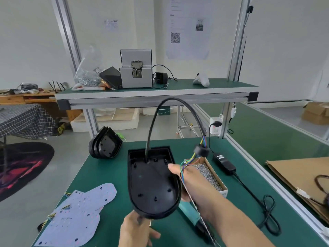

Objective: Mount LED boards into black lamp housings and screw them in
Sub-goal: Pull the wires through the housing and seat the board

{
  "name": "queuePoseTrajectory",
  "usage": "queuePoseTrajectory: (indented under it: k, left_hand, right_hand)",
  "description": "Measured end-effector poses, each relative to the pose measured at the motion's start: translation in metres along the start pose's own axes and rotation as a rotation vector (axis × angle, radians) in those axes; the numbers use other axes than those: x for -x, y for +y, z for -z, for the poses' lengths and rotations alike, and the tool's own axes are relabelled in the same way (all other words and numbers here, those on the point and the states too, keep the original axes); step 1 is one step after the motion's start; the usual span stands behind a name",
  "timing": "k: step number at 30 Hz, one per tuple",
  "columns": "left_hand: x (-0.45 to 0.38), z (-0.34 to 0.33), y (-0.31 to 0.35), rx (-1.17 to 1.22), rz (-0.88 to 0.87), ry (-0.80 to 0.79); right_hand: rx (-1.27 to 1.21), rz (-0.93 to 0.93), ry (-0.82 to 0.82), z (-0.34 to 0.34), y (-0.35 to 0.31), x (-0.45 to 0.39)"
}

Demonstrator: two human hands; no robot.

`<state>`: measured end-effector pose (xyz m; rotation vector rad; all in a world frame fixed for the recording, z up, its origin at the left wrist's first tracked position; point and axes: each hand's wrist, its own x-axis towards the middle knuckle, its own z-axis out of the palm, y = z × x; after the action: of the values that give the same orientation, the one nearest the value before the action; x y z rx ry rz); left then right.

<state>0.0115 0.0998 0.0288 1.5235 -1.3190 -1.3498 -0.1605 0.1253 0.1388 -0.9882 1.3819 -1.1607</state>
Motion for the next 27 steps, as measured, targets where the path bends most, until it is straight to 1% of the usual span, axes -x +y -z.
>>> queuePoseTrajectory:
  k: [1,3,4,6,8,9,11,12,13,15,17,19,21,25,27]
  left_hand:
    - [0.002,-0.001,-0.004,-0.049,-0.03,0.03]
    - [0.001,0.003,-0.014,-0.17,-0.055,-0.002]
    - [0.006,0.004,-0.011,-0.245,-0.04,-0.016]
    - [0.014,0.01,-0.014,-0.372,-0.051,-0.033]
    - [0.017,0.016,-0.014,-0.499,-0.091,-0.072]
    - [0.016,0.019,-0.008,-0.526,-0.101,-0.085]
    - [0.016,0.03,-0.001,-0.567,-0.124,-0.164]
    - [0.011,0.035,0.004,-0.512,-0.162,-0.1]
    - [0.007,0.039,0.012,-0.384,-0.196,-0.007]
    - [-0.004,0.044,0.032,-0.111,-0.282,0.075]
    - [-0.013,0.046,0.046,-0.002,-0.308,0.041]
    - [-0.02,0.042,0.048,0.099,-0.249,-0.052]
    - [-0.027,0.033,0.057,0.342,-0.176,-0.054]
    - [-0.033,0.028,0.055,0.531,-0.204,0.156]
    - [-0.036,0.035,0.058,0.574,-0.279,0.259]
  right_hand:
    - [-0.048,0.032,0.008,-0.002,-0.009,0.001]
    - [-0.141,0.086,0.056,0.0,-0.029,0.0]
    - [-0.195,0.107,0.092,0.002,-0.039,-0.004]
    - [-0.274,0.119,0.165,0.005,-0.06,-0.013]
    - [-0.278,0.14,0.169,0.008,-0.073,-0.022]
    - [-0.26,0.153,0.155,0.007,-0.078,-0.024]
    - [-0.199,0.155,0.136,0.001,-0.082,-0.027]
    - [-0.162,0.147,0.12,-0.003,-0.081,-0.028]
    - [-0.135,0.132,0.096,-0.008,-0.078,-0.028]
    - [-0.114,0.084,0.025,-0.019,-0.066,-0.028]
    - [-0.072,0.044,-0.027,-0.028,-0.052,-0.029]
    - [-0.01,0.013,-0.074,-0.037,-0.039,-0.033]
    - [0.037,-0.007,-0.102,-0.042,-0.031,-0.039]
    - [0.082,0.005,-0.109,-0.047,-0.026,-0.048]
    - [0.113,0.017,-0.11,-0.045,-0.026,-0.05]
